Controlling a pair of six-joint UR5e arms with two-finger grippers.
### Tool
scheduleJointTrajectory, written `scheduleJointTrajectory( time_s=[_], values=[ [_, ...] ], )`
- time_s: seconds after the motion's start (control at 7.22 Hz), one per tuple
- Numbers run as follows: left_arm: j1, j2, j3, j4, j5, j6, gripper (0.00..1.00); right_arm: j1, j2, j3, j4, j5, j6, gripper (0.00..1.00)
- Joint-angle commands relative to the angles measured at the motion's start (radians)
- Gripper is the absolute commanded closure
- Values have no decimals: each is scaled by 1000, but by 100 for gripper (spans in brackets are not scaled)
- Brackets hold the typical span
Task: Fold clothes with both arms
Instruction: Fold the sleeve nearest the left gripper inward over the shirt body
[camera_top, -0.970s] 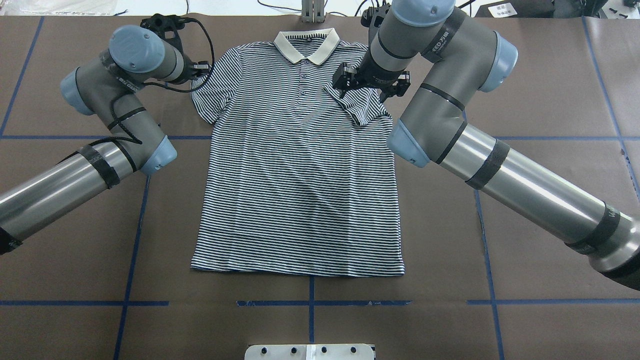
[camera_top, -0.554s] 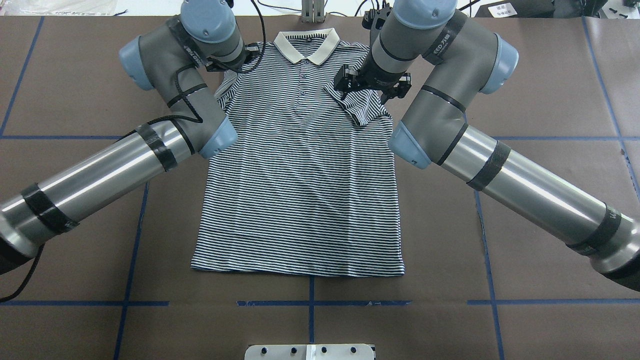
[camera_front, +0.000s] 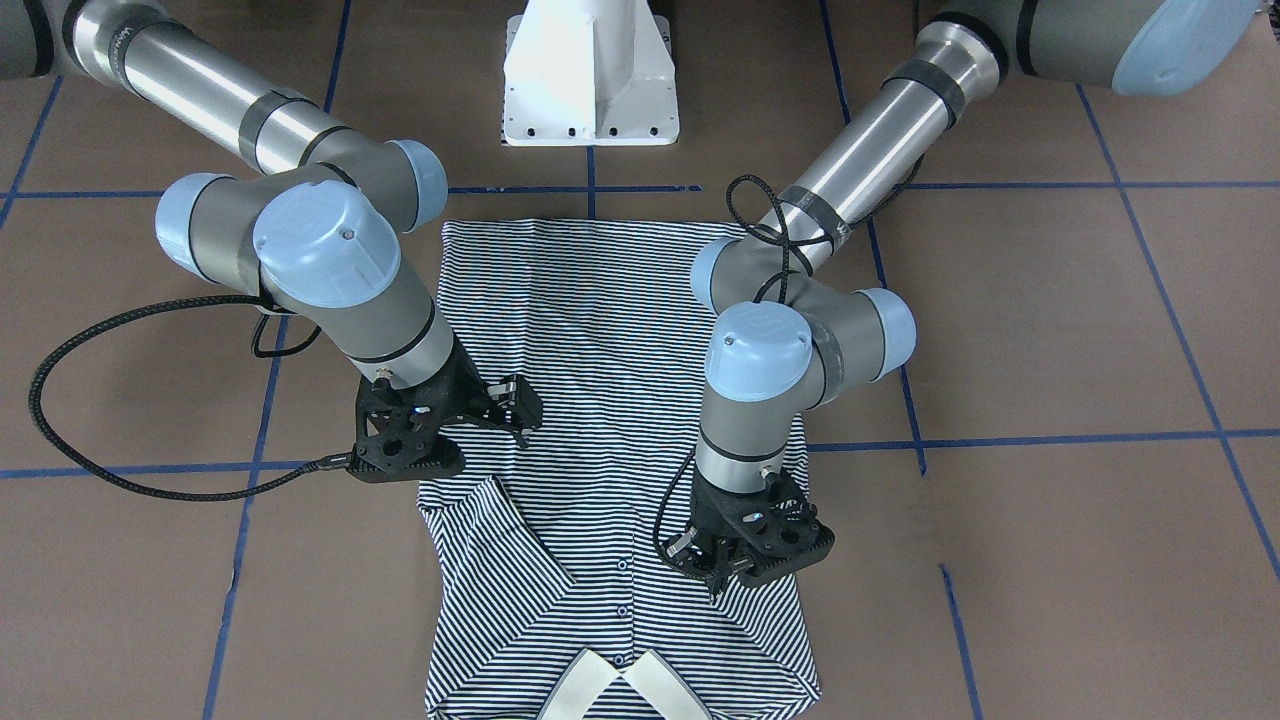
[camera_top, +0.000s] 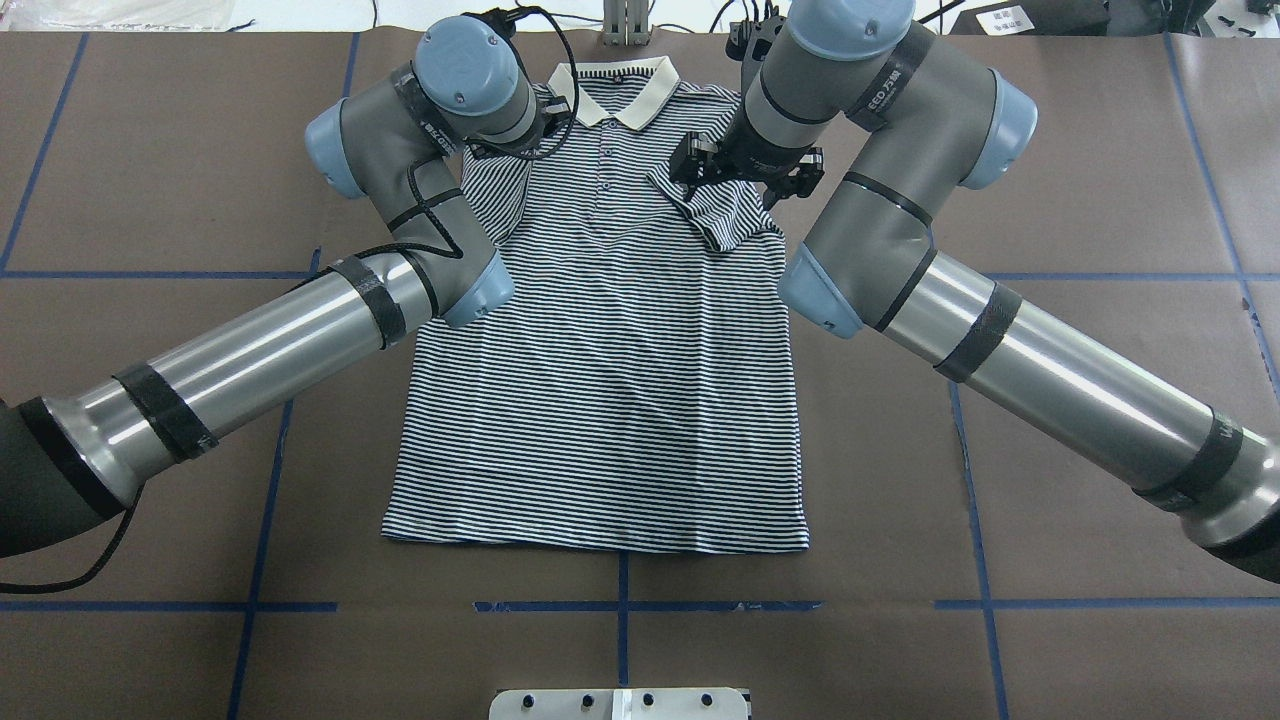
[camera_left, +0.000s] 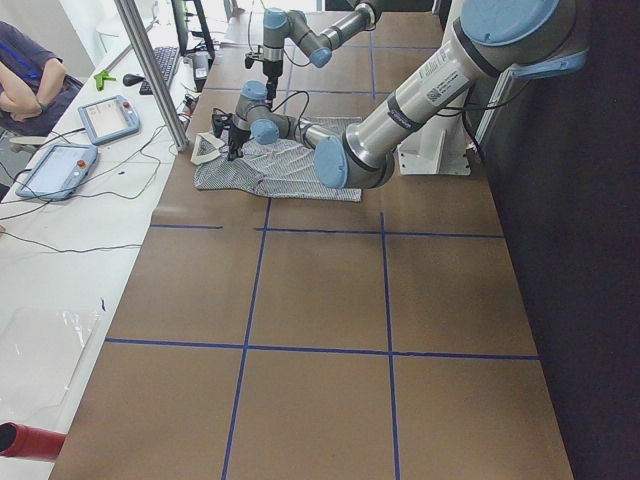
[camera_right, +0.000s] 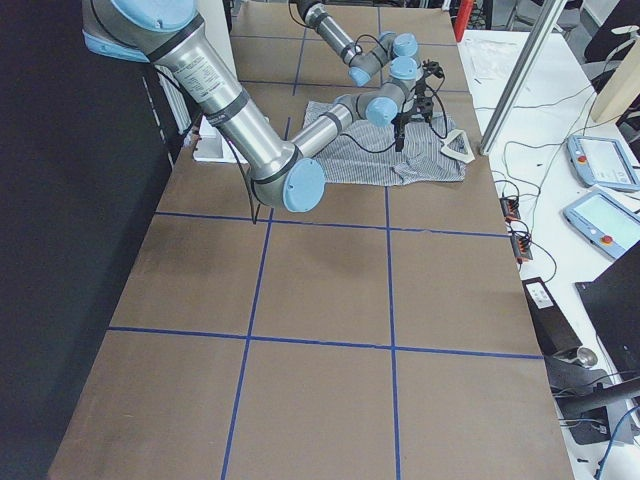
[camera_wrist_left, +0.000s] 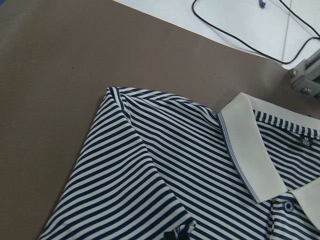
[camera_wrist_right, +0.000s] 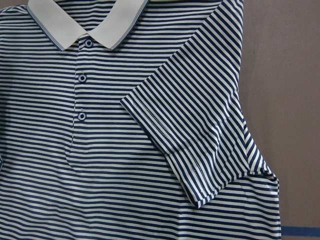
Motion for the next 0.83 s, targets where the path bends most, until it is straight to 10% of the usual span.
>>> scheduleJointTrajectory(
  time_s=[0.0, 0.14, 0.42, 0.69],
  values=[
    [12, -1, 22, -64, 0, -1, 100, 2, -2, -2, 0, 0, -4, 0],
    [15, -3, 22, -72, 0, 1, 100, 2, -2, -3, 0, -2, -7, 0],
    [15, -1, 22, -96, 0, 12, 0, 2, -2, -3, 0, -2, -7, 0],
    [10, -3, 5, -95, -6, 57, 0, 2, -2, 0, 1, 3, -3, 0]
  ],
)
